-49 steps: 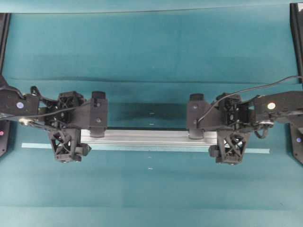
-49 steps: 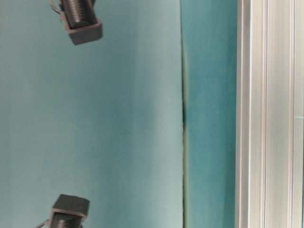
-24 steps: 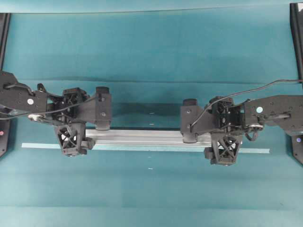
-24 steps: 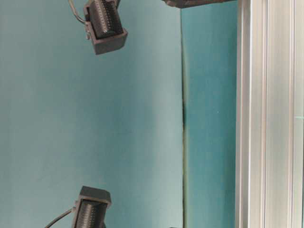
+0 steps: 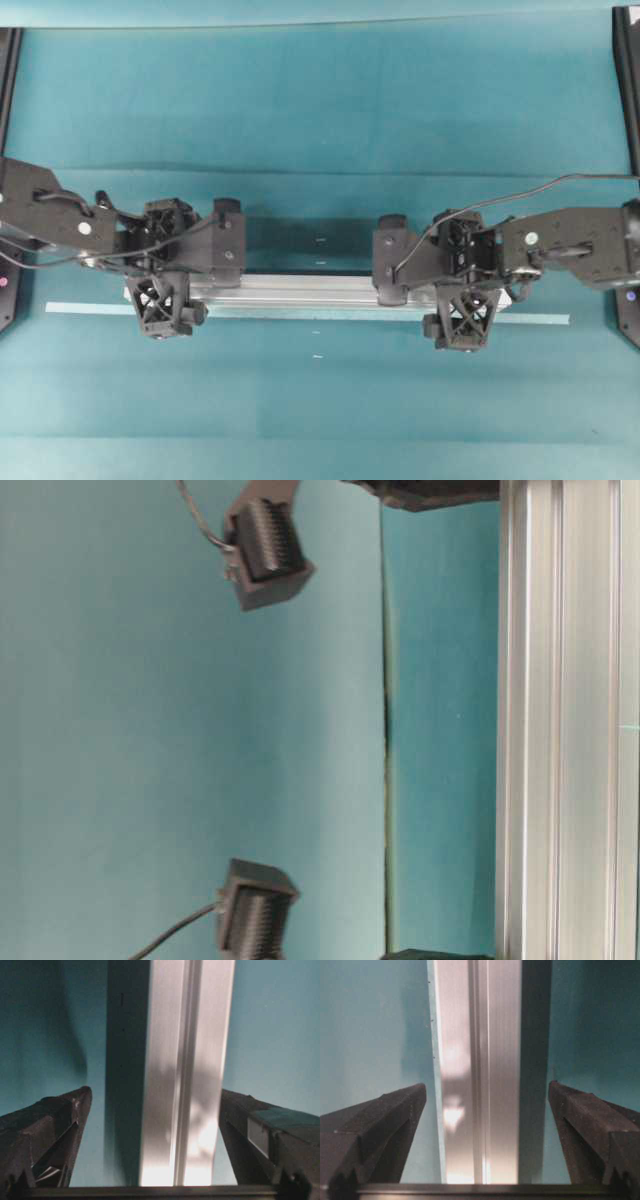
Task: Lift the metal rail with both hands and move it towards you.
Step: 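Tighten both grippers' hold on the rail before lifting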
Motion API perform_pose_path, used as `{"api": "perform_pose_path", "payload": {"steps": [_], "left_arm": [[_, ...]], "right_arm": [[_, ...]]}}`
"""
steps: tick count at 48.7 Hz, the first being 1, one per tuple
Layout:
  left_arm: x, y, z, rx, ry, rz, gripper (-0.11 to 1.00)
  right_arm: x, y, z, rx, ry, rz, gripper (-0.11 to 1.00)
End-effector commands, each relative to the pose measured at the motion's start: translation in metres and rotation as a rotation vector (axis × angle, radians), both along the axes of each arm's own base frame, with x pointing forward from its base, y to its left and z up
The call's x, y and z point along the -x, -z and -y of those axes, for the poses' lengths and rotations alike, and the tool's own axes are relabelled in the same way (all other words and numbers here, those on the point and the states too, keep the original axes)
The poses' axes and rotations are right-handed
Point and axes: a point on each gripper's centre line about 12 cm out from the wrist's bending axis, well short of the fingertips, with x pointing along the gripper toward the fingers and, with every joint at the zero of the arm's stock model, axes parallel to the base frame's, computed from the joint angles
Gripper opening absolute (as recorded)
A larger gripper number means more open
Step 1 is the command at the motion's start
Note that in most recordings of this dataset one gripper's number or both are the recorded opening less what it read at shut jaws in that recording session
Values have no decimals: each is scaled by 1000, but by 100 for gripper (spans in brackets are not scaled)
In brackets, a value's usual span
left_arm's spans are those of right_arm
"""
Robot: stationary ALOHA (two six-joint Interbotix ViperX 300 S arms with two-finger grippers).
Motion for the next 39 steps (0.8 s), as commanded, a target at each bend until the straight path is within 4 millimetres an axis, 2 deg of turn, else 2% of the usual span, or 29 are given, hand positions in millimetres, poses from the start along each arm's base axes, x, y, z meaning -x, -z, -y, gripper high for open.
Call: {"api": "perform_pose_path", "payload": {"steps": [1,20,26,29,31,39], "left_arm": [[-4,-1,0,-1,1,21,99],[-5,0,0,0,0,29,98],[-4,1,0,0,0,26,94],[-4,1,1,0,3,28,88],[-4,1,2,0,8,28,79],[-4,1,6,8,-1,23,36]], "right_arm": [[-2,2,0,1,-1,3,100],[-2,4,0,-4,12,1,99],[-2,4,0,-7,19,1,96],[-2,4,0,-7,20,3,91],[-2,4,0,-9,21,3,83],[-1,5,-1,-8,18,0,40]]}}
